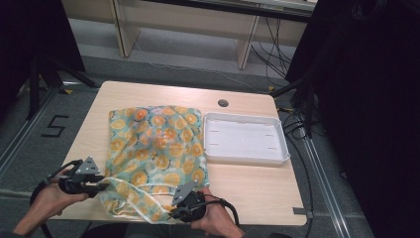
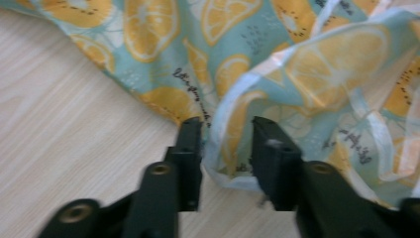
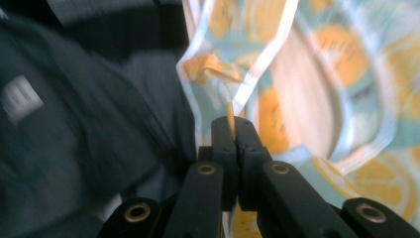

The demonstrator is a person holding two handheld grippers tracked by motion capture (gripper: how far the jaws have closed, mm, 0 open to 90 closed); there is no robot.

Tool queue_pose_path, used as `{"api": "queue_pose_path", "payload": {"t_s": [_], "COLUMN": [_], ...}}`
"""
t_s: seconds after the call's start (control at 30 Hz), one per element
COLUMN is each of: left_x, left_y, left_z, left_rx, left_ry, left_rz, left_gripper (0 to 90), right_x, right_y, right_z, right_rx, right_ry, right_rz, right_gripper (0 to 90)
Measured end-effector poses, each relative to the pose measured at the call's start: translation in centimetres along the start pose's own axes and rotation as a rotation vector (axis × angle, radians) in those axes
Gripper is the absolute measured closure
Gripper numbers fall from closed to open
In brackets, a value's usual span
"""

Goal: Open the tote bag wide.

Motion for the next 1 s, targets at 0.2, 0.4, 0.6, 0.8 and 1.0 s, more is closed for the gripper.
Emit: {"api": "queue_pose_path", "payload": {"t_s": [0.2,0.4,0.6,0.8,1.0], "left_x": [-1.3,-1.5,-1.1,-1.6,0.1], "left_y": [0.0,-0.6,-0.2,1.3,3.7], "left_z": [-0.4,-0.2,-0.2,-1.4,-3.9], "left_rx": [0.023,0.036,0.064,0.167,0.292], "left_ry": [0.023,0.003,0.009,0.006,0.006], "left_rz": [-0.029,-0.01,0.006,-0.13,-0.149], "left_gripper": [87.9,87.9,81.9,50.2,38.3], "right_x": [-2.8,-5.0,-3.3,-1.2,-1.2], "right_y": [1.5,6.7,14.1,15.5,15.9], "right_z": [-1.7,-4.1,-4.4,-4.2,-4.5], "right_rx": [-0.01,0.043,0.191,0.258,0.247], "right_ry": [0.172,0.293,0.272,0.221,0.214], "right_rz": [0.056,0.226,0.327,0.337,0.347], "right_gripper": [90.0,90.0,90.0,90.0,89.7]}}
Point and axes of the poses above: each handheld gripper's, and its own axes: x roughly forward along the jaws, z roughly out of its underside, y roughly to its right, the point moved 1 cm from there along x, roughly forward along the jaws, and after that the axes turned 2 degrees about z, right-handed, at the moved point
